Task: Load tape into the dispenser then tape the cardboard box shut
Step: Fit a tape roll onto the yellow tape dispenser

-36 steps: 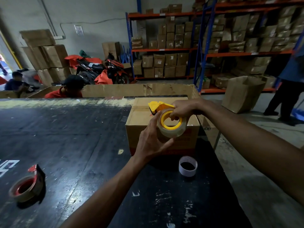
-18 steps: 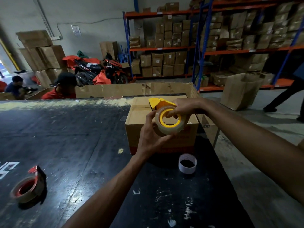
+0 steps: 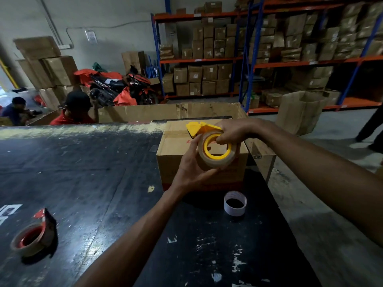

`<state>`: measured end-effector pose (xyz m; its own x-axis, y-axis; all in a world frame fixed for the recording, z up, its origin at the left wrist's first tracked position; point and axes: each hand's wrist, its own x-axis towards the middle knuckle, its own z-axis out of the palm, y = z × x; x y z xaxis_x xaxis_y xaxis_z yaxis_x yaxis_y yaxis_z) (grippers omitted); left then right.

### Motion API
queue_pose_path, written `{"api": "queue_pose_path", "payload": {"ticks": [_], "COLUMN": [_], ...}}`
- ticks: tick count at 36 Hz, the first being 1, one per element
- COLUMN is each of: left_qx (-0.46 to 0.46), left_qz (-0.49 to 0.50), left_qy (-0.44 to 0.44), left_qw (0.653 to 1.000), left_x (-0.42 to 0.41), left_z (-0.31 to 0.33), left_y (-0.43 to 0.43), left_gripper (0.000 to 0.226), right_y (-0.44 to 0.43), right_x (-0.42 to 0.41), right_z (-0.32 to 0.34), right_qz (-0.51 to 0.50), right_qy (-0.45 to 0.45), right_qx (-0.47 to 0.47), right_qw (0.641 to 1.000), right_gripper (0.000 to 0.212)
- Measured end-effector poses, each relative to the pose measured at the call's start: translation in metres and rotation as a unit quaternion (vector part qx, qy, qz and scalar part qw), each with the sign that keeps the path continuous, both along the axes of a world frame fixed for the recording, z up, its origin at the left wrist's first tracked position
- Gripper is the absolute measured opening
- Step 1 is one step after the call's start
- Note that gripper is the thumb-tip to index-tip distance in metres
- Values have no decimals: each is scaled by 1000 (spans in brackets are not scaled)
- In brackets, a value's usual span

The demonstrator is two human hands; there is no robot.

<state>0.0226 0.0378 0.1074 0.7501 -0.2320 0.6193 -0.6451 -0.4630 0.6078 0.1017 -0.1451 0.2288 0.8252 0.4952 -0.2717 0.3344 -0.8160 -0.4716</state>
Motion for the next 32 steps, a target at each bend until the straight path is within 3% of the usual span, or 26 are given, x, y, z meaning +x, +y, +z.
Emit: {"api": "queue_pose_path", "payload": {"ticks": [6, 11, 13, 17, 23, 26, 32], "left_qx": [-75, -167, -157, -89, -6, -9, -118], "left_qz": [59, 116, 97, 23, -51, -29, 91], "left_qy": [-20, -3, -4, -1, 8, -17, -50], "left_qw": [995, 979, 983, 996, 999, 999, 988], "left_x": [-9, -17, -17, -12, -4, -3, -18], "left_z": [2, -3, -3, 7, 16, 18, 13], "left_y": [-1, -25, -27, -12, 13, 17, -5], "left_gripper": [95, 97, 98, 101, 102, 98, 97], "right_y": [2, 15, 18, 16, 13, 12, 17], "right_x": [-5, -9, -11, -11, -10, -11, -17], "right_z": [0, -1, 3, 8, 15, 17, 22], "right_qz": [-8, 9, 11, 25, 26, 18, 1], "right_qy": [32, -12, -16, -25, -11, -2, 16], "right_qx": [74, 84, 63, 21, -6, 16, 106], "right_qw": [997, 996, 998, 999, 1000, 1000, 994], "right_gripper": [34, 25, 27, 2, 8, 12, 26]}}
